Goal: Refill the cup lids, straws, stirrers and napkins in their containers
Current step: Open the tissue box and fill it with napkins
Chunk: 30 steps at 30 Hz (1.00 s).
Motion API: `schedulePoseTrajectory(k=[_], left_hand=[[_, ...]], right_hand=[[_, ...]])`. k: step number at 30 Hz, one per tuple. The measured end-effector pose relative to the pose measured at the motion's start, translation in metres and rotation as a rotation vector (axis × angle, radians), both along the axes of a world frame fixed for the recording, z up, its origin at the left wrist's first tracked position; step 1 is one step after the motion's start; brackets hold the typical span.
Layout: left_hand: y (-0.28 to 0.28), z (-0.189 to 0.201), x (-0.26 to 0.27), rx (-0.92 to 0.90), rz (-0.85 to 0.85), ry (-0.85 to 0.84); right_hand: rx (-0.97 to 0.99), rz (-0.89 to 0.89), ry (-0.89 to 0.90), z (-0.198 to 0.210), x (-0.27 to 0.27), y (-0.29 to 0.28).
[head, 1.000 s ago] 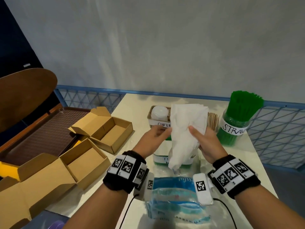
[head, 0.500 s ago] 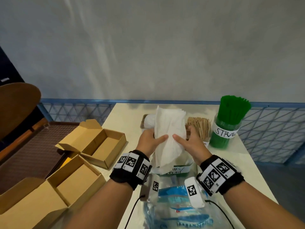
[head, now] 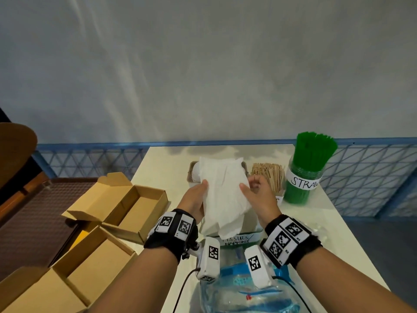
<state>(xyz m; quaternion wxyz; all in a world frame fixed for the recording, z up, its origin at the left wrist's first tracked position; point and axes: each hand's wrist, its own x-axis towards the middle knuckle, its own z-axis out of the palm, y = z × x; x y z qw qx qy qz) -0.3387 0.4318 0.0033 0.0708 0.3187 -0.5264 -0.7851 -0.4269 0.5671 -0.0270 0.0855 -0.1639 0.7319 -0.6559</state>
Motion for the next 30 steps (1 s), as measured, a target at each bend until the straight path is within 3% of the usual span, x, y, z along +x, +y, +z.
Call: schedulePoseTrajectory(k=[4,8,14,19,23,26,30], left_hand=[[-0.003,0.002,-0.004,0.029,-0.020,-0.050],[-0.012,0.000,-0.009,0.088,0.030,-0.053],[-0.033,-0.010,-0.013,-0.188,0.137,-0.026],[-0.072,-0.015,-0.007,-0.304,0.266,-0.038],[-0.079,0.001,-0.001,-0.360,0.174,-0.004],[-0.074,0.009,0.000,-0.429,0.024,0.029],[-0.067,0.011,-0.005,-0.448,-0.122,0.036]], right_hand=[[0.040,0.011,0.090,-0.005,0.000,-0.005],[-0.010,-0.009,-0.005,-0.014,-0.012,-0.007],[0.001,-0.111,-0.007,-0.003,-0.035,-0.002],[0.562,0.099,0.372,0.014,-0.061,-0.007],[0.883,0.430,0.495,0.004,-0.052,-0.026],[1.011,0.586,0.496,-0.012,-0.040,-0.046],[1.010,0.598,0.398,-0.033,-0.031,-0.051]])
